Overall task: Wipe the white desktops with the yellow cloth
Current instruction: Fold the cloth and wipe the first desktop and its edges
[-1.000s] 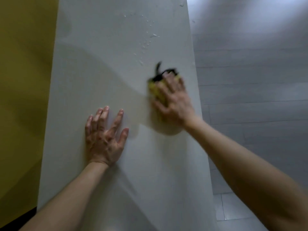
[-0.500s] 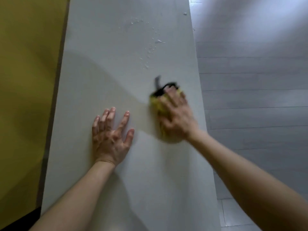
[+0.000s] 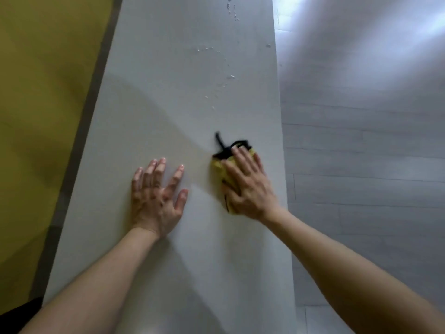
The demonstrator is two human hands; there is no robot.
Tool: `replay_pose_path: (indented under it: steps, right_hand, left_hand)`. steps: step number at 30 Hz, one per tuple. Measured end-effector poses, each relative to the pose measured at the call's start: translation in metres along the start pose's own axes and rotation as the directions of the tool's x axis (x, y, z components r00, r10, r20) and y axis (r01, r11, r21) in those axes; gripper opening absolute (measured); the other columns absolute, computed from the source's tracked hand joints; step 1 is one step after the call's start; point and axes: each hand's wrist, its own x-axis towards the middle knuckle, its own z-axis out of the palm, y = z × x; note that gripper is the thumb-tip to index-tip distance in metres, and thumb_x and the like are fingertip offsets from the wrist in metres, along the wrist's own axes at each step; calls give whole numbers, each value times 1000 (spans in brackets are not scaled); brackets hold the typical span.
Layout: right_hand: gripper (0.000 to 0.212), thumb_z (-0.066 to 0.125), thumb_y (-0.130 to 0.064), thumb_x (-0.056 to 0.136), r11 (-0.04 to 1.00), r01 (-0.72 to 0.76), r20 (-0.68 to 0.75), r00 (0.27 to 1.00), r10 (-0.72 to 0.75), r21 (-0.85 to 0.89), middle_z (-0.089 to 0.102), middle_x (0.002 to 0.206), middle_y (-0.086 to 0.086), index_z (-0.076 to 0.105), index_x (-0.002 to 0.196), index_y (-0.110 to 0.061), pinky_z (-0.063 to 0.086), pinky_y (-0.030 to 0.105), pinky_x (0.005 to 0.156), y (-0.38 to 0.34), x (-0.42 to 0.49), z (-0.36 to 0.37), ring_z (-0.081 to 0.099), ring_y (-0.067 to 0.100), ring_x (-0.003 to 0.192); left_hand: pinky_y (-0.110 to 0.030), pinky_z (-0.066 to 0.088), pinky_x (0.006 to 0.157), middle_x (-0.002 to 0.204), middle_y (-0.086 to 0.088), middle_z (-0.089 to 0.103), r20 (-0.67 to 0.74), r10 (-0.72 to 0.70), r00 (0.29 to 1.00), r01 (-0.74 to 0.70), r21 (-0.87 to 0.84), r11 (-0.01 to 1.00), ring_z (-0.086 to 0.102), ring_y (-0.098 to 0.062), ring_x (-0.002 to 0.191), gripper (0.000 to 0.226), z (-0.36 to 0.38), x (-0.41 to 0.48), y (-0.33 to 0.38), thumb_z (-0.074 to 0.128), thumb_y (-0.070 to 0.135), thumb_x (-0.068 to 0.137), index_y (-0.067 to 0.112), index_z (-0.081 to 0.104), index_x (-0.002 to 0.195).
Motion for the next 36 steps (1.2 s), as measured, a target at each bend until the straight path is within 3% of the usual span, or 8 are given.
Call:
replay_pose_path:
  steps: [4,12,15,18,20,25,29,36]
  right_hand:
    - [62,57,-55,107,879,469,209,854,-476,86,17,181,1,45,164,-35,6,55,136,35,-14,-20,6,23,169]
    - [75,42,-62,95,975,-222,0,975,222,29,20,180,3,42,164,-33,1,51,136,134,149,-21,8,23,168]
    - [73,49,-57,98,999,29,0,1000,-29,38,19,180,12,44,165,-27,4,53,136,92,100,-19,9,29,169]
    - [66,58,-51,104,706,680,198,677,-709,201,20,180,9,44,166,-30,8,54,136,79,39,-19,9,28,169]
    - [67,64,-49,103,508,810,233,455,-859,294,22,180,4,46,165,-31,6,54,137,101,60,-21,10,25,169]
    - [73,48,-65,101,859,507,171,842,-512,72,20,181,1,36,168,-38,5,57,136,153,211,-25,11,24,169]
    - [76,52,-58,100,927,373,76,924,-375,36,20,180,10,33,170,-35,3,52,136,124,200,-16,11,29,168]
    - [65,57,-55,107,296,890,254,215,-943,346,19,180,7,42,166,-34,9,56,136,84,105,-14,7,26,169]
  left_hand:
    - [-69,22,126,157,-27,47,-19,-212,977,212,0,977,38,-47,153,59,0,11,43,51,45,95,15,65,144]
    - [-66,17,130,170,-23,35,-114,-412,904,415,7,910,27,-40,162,65,32,9,79,55,49,95,11,58,148]
    - [-66,19,129,169,-23,37,-148,-416,897,423,17,906,31,-42,161,65,34,8,80,54,49,97,9,58,148]
    - [-67,19,129,170,-22,36,-150,-406,901,413,17,911,31,-42,160,67,33,8,79,53,48,97,7,58,149]
    - [-67,19,129,171,-22,35,-154,-408,900,416,19,909,31,-41,161,67,33,8,79,51,48,98,7,58,150]
    - [-66,20,129,172,-19,35,-153,-425,892,432,12,902,29,-37,162,74,32,8,80,49,51,99,7,49,158]
    - [-65,20,129,173,-18,33,-120,-444,888,450,32,892,27,-36,164,81,29,8,79,49,52,98,7,39,165]
    - [-66,21,129,175,-19,28,-73,-434,898,440,90,894,23,-36,165,81,26,9,80,44,50,98,6,38,165]
